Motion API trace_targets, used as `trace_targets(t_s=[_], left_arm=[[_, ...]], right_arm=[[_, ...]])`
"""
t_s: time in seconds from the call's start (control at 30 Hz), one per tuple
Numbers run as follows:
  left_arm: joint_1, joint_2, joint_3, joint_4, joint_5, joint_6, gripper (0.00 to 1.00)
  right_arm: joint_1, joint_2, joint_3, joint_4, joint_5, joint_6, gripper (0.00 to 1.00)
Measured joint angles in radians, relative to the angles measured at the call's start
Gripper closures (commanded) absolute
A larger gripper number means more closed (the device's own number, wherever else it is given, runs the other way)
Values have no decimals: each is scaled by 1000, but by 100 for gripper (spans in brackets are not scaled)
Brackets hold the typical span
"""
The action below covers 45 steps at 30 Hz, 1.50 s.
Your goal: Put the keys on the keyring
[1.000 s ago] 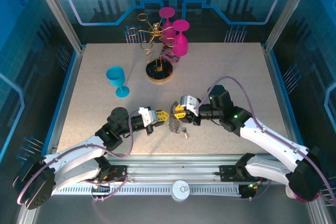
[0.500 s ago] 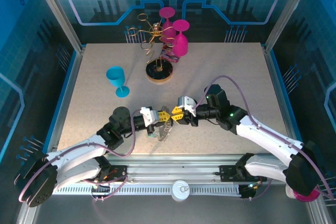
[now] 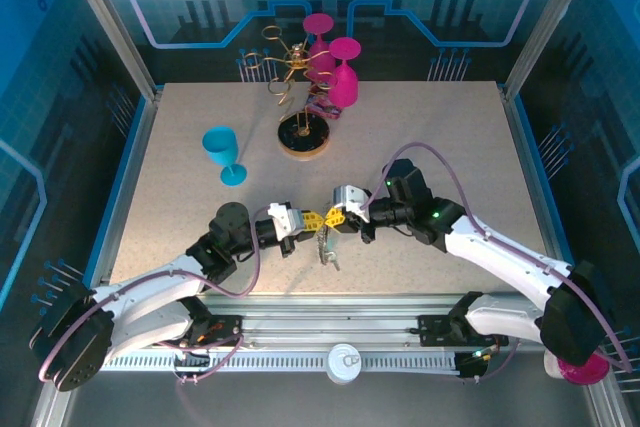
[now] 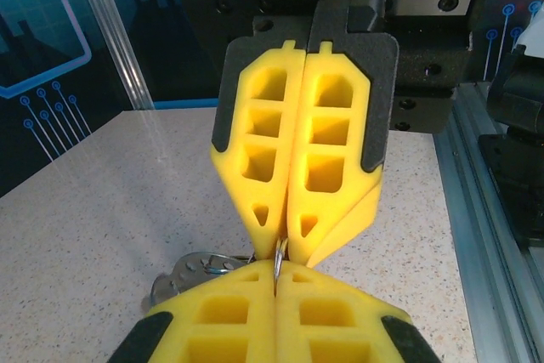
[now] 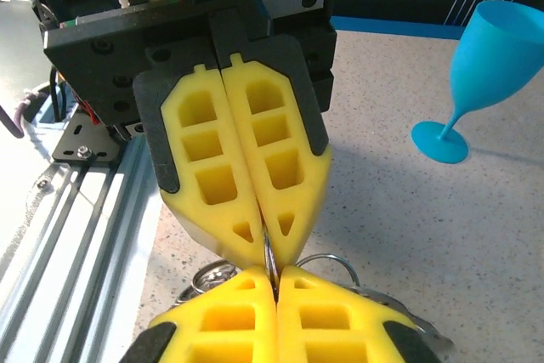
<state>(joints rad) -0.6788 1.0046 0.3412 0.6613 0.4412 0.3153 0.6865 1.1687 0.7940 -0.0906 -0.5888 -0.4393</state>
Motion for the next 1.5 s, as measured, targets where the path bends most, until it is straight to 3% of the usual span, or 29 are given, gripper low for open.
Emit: trace_targets(t_s=[0.1,0.23,0.5,0.6,0.63,0.7,0.73,0.93,1.1,1.3,1.5], left_arm=[[0,0,0,-2,-7,3,83],[0,-17,32,-82,-30,41,81],[-1,-24,132,-315,-36,147,100],[-1,-20,142,-352,-31,166,100],[-2,-20,142,-357,-28,166,100],[-4,-20,142,-356,-27,166,100],[-4,-20,142,-349,-31,166,100],[-5,-20,123,-293,-31,157,100],[-5,-20,84,-227,-14,150,100],[-5,-20,78,-193,5,135,100],[-5,-21,69,-161,10,128,100]], right_arm=[[2,7,31,-51,12,-33,100],[25,32,118,-195,54,-103,100],[88,130,337,-496,216,-254,100],[108,150,367,-547,254,-272,100],[109,149,366,-550,257,-271,92],[104,139,350,-530,250,-240,76],[93,119,318,-495,229,-212,74],[-16,-73,59,-176,97,-11,71],[-22,-90,-77,-6,49,114,66],[-22,-71,-109,87,30,171,68],[-22,-49,-105,103,22,169,86]])
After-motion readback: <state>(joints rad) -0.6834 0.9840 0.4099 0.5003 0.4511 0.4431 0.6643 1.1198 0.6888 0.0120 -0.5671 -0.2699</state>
